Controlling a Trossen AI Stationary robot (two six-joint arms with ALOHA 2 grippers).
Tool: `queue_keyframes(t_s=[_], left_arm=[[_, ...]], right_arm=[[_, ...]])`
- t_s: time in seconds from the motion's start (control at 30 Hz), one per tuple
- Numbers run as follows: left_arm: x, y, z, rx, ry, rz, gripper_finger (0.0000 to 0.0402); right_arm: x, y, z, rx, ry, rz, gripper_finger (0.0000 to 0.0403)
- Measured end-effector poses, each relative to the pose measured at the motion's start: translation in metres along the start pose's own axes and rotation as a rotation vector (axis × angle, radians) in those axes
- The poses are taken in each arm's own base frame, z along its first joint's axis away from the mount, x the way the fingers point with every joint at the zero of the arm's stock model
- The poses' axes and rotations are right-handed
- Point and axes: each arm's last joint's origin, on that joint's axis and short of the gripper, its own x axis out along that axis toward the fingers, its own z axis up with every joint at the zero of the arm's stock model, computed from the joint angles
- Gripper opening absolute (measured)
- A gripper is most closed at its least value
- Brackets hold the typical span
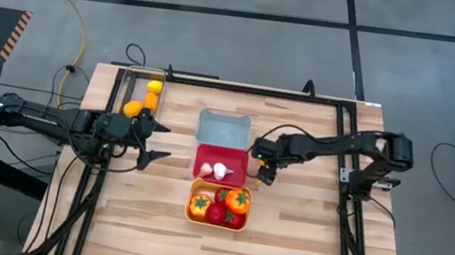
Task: Sort produce into baskets
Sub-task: Put the top yellow corn into the gray bin
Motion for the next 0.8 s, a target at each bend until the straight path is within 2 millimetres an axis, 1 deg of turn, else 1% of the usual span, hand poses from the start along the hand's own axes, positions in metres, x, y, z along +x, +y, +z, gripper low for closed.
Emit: queue_keyframes(t_s=[0.13,0.27,0.57,0.8], left_arm=[[0.000,0.000,0.000,0.000,0.000,0.000,0.0365],[0.000,0.000,0.000,0.000,0.001,0.000,0.0365],[0.000,0.000,0.000,0.001,0.001,0.000,0.0365],[0.000,0.000,0.000,0.000,0.001,0.000,0.0365]], right_arm=[[0.015,-0.005,0.005,0.012,0.020,-0.014,0.0352],[0.026,-0.009,0.007,0.014,0.044,-0.024,0.0327],[0.024,-0.013,0.008,0.021,0.038,-0.020,0.0249],[0.025,-0.013,0.007,0.016,0.048,-0.019,0.0155]])
